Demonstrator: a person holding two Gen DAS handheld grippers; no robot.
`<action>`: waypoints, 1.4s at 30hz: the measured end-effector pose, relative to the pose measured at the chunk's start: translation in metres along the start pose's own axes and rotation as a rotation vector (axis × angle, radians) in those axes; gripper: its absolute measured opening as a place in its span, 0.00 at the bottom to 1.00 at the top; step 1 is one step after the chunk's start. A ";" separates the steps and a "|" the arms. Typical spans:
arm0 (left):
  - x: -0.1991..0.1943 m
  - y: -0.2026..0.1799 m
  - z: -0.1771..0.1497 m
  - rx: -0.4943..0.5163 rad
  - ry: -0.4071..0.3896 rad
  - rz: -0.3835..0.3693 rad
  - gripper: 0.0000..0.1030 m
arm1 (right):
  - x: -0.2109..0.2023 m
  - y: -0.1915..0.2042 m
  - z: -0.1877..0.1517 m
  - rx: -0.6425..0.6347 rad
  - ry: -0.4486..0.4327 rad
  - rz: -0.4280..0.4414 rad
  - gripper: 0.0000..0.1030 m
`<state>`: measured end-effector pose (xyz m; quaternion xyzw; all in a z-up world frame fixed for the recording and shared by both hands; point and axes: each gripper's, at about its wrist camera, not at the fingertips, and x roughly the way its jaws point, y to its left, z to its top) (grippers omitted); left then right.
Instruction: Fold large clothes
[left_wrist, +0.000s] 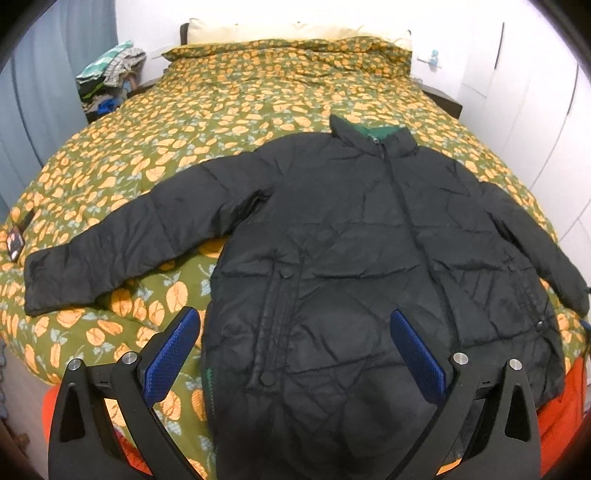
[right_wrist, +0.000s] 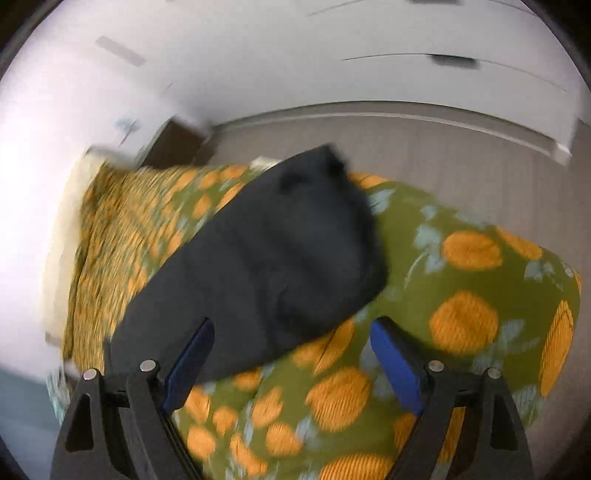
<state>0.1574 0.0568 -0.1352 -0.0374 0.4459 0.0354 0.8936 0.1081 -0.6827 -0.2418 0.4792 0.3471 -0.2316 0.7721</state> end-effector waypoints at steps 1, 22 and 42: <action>0.001 0.002 -0.001 -0.004 0.002 0.005 0.99 | 0.006 -0.003 0.004 0.023 -0.007 0.006 0.86; 0.014 -0.014 0.005 0.038 0.019 -0.010 0.99 | -0.062 0.190 -0.039 -0.681 -0.179 0.215 0.14; 0.035 -0.021 0.017 0.019 0.044 -0.100 0.99 | 0.044 0.350 -0.350 -1.237 0.177 0.397 0.15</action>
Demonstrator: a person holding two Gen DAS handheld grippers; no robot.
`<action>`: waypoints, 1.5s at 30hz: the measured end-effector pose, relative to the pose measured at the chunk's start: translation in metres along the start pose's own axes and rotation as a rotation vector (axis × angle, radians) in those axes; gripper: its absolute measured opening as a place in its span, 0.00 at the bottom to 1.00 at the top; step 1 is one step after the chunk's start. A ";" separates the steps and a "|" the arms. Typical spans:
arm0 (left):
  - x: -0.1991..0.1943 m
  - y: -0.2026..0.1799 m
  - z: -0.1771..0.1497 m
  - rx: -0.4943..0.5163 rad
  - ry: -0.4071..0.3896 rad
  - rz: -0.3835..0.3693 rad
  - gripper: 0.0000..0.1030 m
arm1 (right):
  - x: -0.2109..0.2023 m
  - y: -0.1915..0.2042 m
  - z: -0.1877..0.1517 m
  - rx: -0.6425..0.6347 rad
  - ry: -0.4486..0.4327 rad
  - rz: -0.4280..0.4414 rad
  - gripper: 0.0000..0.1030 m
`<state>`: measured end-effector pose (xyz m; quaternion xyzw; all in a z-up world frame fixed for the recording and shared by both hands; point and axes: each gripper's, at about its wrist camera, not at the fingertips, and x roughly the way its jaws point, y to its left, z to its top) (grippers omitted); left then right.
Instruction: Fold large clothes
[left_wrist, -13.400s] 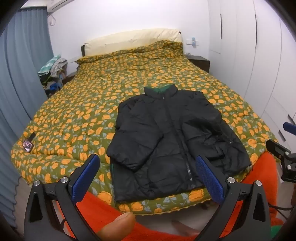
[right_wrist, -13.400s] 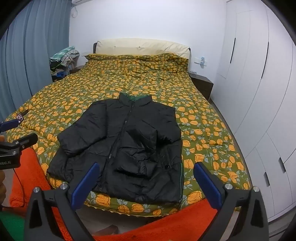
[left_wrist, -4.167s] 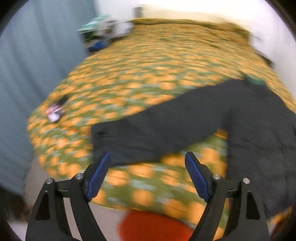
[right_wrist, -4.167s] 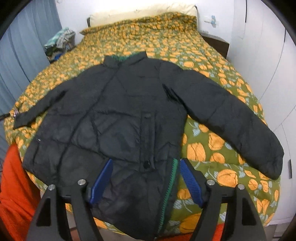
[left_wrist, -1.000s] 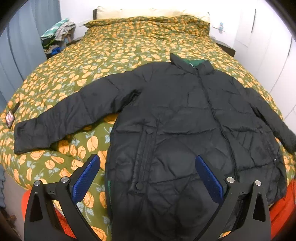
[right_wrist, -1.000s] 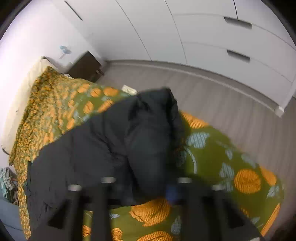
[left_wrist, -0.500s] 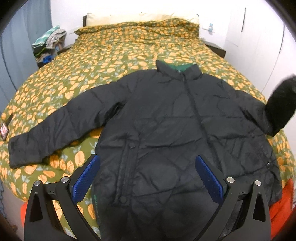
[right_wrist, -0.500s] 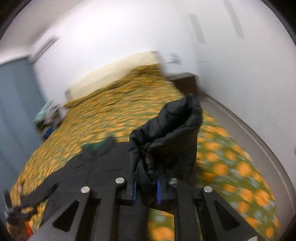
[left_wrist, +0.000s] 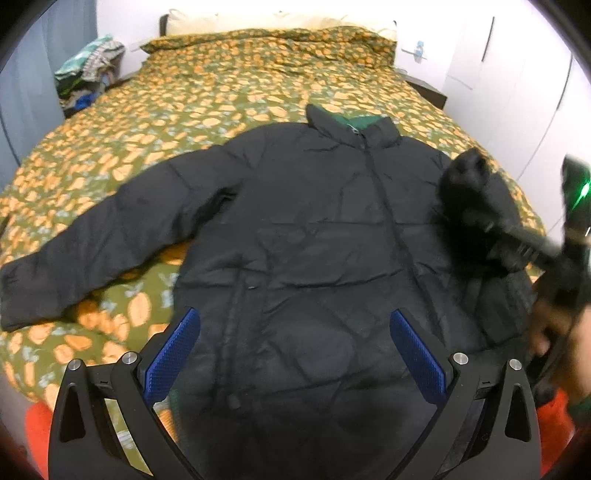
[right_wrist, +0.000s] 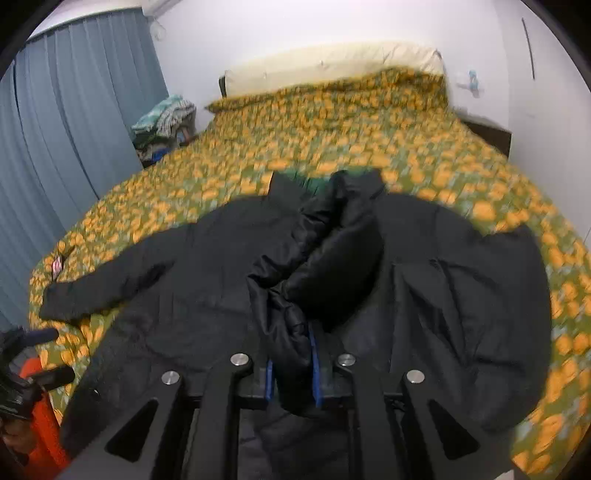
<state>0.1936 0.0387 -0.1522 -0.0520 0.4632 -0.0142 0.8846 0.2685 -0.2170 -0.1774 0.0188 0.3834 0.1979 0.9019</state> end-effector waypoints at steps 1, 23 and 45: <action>0.006 -0.003 0.003 -0.003 0.009 -0.025 0.99 | 0.005 0.003 -0.005 0.005 0.010 0.004 0.17; 0.158 -0.117 0.089 0.080 0.219 -0.281 0.10 | -0.099 -0.059 -0.074 0.226 -0.064 0.103 0.68; 0.168 0.040 0.139 0.009 0.059 0.069 0.10 | 0.048 -0.122 0.040 0.135 0.073 -0.114 0.68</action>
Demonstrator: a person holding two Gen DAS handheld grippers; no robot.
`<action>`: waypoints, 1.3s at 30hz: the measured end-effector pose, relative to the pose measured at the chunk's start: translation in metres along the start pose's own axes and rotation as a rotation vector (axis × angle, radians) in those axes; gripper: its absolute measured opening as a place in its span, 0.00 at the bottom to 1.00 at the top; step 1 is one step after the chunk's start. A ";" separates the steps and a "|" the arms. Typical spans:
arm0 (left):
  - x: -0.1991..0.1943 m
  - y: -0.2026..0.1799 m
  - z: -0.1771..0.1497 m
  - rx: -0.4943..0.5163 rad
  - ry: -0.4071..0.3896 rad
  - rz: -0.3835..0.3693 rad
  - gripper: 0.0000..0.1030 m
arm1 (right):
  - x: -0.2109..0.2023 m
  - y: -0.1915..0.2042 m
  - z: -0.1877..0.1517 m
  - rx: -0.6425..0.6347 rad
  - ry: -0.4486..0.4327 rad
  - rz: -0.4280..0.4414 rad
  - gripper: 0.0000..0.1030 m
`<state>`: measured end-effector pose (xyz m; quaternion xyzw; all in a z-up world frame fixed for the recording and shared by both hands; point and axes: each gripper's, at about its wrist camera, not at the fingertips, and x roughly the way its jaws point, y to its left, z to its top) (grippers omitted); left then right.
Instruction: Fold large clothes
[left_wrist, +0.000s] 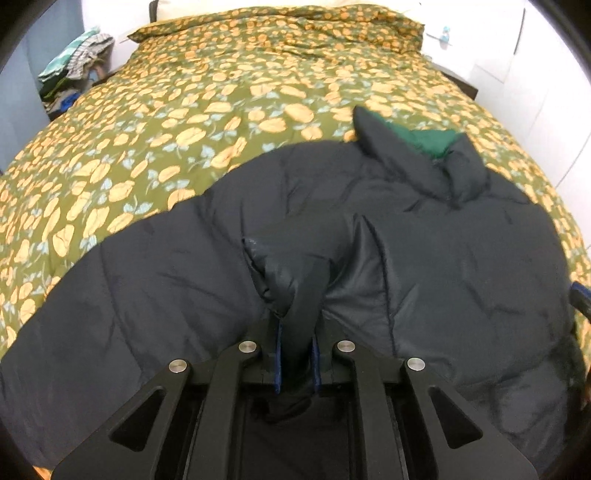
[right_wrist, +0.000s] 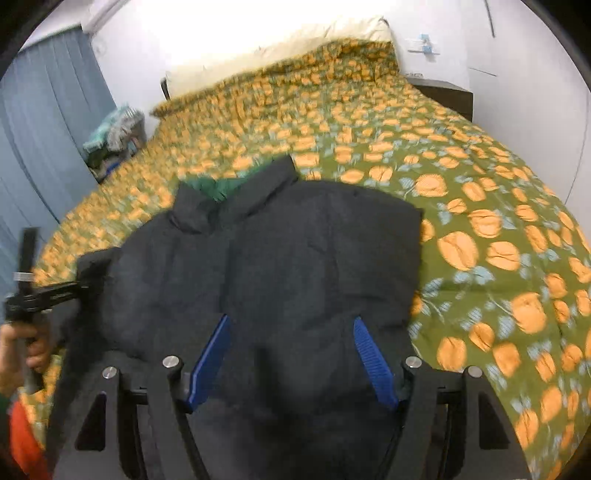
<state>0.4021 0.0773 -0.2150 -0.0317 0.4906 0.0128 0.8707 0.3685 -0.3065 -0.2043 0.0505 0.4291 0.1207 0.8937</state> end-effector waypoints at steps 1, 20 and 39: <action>0.005 0.001 -0.002 0.004 -0.002 0.008 0.11 | 0.013 0.000 -0.001 -0.008 0.024 -0.014 0.68; 0.030 0.004 -0.023 -0.022 -0.061 0.001 0.20 | 0.070 0.020 0.074 -0.088 0.053 -0.113 0.68; 0.033 0.010 -0.029 -0.048 -0.098 -0.037 0.22 | 0.121 0.002 0.043 -0.013 -0.060 0.048 1.00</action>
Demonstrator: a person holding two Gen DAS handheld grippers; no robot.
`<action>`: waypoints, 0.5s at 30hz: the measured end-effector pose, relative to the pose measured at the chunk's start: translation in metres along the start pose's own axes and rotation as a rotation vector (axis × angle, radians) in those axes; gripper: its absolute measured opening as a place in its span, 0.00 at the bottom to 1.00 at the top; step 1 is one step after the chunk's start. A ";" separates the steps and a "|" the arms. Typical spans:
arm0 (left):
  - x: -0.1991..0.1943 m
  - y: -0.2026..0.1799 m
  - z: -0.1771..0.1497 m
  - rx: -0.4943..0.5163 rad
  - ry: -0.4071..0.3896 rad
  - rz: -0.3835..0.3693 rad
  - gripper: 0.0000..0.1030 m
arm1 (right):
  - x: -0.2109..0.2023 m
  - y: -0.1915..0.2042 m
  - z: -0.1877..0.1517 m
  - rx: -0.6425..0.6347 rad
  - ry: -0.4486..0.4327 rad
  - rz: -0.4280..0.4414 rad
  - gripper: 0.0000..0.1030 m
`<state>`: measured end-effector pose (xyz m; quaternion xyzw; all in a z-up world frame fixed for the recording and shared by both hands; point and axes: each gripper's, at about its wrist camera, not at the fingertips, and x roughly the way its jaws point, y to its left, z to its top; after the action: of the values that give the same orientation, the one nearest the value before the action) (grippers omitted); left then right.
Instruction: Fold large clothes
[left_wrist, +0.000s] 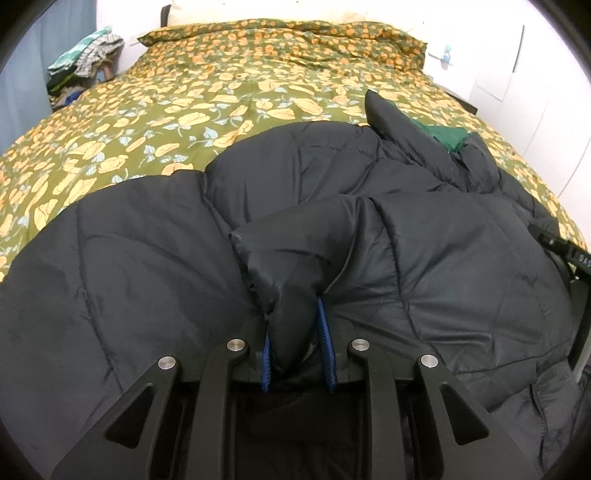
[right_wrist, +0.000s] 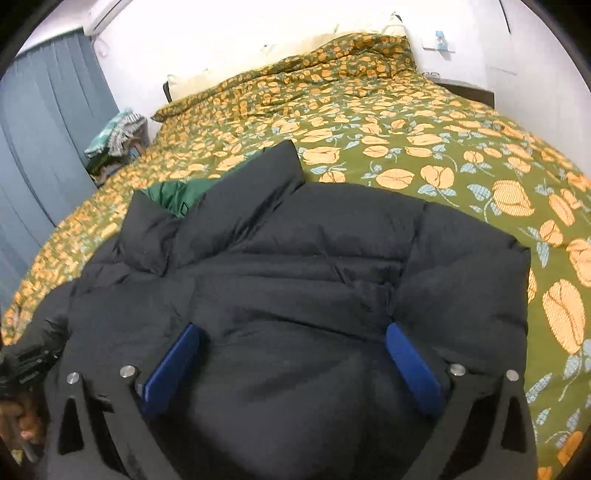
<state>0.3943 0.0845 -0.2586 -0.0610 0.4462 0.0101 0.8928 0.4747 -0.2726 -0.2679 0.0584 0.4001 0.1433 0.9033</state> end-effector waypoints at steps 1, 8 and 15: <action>0.000 0.001 0.000 -0.002 -0.001 -0.003 0.22 | 0.001 0.002 0.000 -0.010 0.004 -0.013 1.00; 0.000 0.000 0.000 0.000 0.001 0.000 0.23 | 0.003 0.004 0.001 -0.027 0.012 -0.035 1.00; 0.000 -0.006 0.001 0.029 0.011 0.040 0.23 | 0.004 0.004 0.001 -0.028 0.012 -0.037 1.00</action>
<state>0.3959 0.0783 -0.2578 -0.0393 0.4524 0.0211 0.8907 0.4765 -0.2672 -0.2691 0.0376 0.4043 0.1325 0.9042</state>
